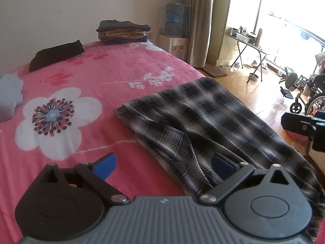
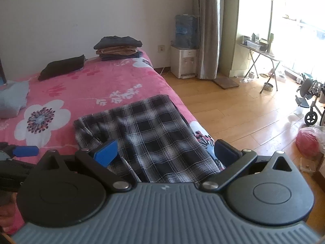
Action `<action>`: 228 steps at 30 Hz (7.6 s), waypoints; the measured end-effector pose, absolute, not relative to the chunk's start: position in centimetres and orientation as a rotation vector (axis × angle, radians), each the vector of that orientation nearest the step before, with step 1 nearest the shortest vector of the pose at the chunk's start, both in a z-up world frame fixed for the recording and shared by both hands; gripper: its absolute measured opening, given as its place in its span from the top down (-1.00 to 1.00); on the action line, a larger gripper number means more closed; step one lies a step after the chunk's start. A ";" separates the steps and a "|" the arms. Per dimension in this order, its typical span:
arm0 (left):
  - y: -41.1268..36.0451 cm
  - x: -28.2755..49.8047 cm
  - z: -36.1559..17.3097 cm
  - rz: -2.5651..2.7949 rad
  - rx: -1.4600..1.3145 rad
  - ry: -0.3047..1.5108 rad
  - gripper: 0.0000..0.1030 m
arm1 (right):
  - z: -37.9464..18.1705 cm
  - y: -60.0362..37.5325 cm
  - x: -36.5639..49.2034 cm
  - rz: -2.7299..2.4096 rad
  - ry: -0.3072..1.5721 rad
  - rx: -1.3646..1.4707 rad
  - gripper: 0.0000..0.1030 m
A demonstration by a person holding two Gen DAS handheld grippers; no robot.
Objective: Fold clothes
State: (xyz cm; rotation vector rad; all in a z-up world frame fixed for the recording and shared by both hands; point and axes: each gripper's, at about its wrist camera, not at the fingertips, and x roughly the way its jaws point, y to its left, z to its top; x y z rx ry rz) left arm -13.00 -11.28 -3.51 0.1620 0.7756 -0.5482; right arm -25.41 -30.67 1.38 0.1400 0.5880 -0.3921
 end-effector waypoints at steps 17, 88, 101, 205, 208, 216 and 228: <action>-11.4 -12.5 -5.5 -0.481 0.185 0.951 -0.96 | 1.1 -29.5 -25.2 -0.389 0.610 0.143 -0.97; -13.2 -2.0 -2.3 -0.857 0.072 0.542 0.85 | -1.5 -47.9 -2.3 0.200 0.729 0.215 0.72; -12.8 -15.2 2.8 -1.193 0.118 0.452 0.85 | 4.5 -48.2 -19.5 0.134 0.514 0.346 0.73; -17.3 -26.8 -11.1 -1.612 0.465 0.837 0.38 | -4.0 -40.4 -25.9 -0.286 0.783 0.381 0.59; -17.0 -26.9 -11.3 -1.619 0.469 0.815 0.38 | -6.4 -43.0 -23.1 -0.347 0.831 0.451 0.60; -16.9 -26.8 -11.2 -1.629 0.438 0.834 0.38 | -5.5 -43.5 -23.1 -0.335 0.806 0.534 0.57; -16.4 -27.1 -11.0 -1.628 0.389 0.834 0.26 | -1.8 -35.5 -25.0 0.080 0.747 0.273 0.36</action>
